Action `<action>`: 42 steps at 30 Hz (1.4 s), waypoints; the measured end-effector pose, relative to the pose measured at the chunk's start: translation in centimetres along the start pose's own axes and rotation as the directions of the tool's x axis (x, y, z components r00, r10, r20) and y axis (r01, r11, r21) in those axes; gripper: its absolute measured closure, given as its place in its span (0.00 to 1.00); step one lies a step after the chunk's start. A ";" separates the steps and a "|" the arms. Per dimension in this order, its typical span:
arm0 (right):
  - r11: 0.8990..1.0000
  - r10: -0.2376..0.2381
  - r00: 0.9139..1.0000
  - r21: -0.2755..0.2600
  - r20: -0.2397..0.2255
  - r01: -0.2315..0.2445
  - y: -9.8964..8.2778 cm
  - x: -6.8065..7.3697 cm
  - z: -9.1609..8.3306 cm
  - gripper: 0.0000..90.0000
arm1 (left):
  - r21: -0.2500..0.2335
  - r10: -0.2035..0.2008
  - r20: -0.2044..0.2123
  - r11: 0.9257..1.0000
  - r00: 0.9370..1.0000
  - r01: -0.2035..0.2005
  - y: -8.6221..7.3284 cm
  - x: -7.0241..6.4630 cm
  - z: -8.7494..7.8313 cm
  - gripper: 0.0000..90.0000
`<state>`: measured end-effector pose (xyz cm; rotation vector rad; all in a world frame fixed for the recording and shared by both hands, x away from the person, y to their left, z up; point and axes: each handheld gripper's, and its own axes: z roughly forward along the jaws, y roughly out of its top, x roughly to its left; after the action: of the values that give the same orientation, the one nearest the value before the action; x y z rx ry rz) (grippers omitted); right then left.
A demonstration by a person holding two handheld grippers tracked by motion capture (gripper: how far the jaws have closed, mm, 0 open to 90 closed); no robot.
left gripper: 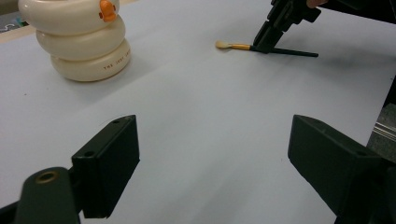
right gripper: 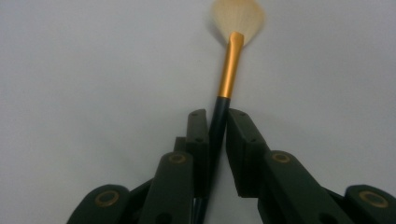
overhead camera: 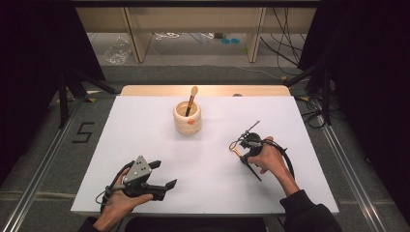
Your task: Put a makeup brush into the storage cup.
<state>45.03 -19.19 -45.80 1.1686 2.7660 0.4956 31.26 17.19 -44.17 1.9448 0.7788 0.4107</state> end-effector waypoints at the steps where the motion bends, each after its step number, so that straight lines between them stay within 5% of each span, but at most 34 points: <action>1: 1.000 -0.009 1.000 0.010 0.000 0.009 0.1 0.0 0.0 0.89 | 0.000 0.000 0.000 1.000 1.000 0.000 0.0 0.0 0.0 0.18; 5: 1.000 -0.011 1.000 0.030 0.004 0.011 0.4 0.0 0.0 0.89 | 0.000 -0.006 0.000 1.000 1.000 0.006 0.0 0.0 0.0 0.18; 6: 0.999 -0.007 1.000 0.036 0.004 0.007 0.4 0.1 0.0 0.89 | -0.002 -0.033 -0.004 0.999 0.999 0.033 0.0 -0.2 0.0 0.18; 9: 0.999 -0.008 1.000 0.042 0.002 0.008 0.5 -0.1 0.0 0.90 | 0.001 -0.003 0.001 1.000 1.000 0.003 0.0 0.0 0.0 0.18; 12: 0.998 -0.008 1.000 0.056 -0.005 0.008 0.7 -0.3 0.1 0.92 | -0.001 -0.029 -0.006 1.000 1.000 0.029 -0.1 -0.1 0.0 0.18; 25: 0.986 -0.057 0.998 0.154 -0.006 0.058 2.0 -0.2 0.3 0.92 | -0.002 -0.027 -0.007 1.000 1.000 0.027 -0.1 -0.1 0.0 0.18; 42: 0.970 -0.046 0.999 0.238 -0.014 0.048 3.0 0.1 0.4 0.92 | -0.008 -0.034 0.002 0.999 0.999 0.034 -0.1 -0.1 0.0 0.18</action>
<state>47.10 -17.04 -45.20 1.1433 2.9159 0.1659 31.13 17.11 -44.29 1.9212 0.8066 0.3906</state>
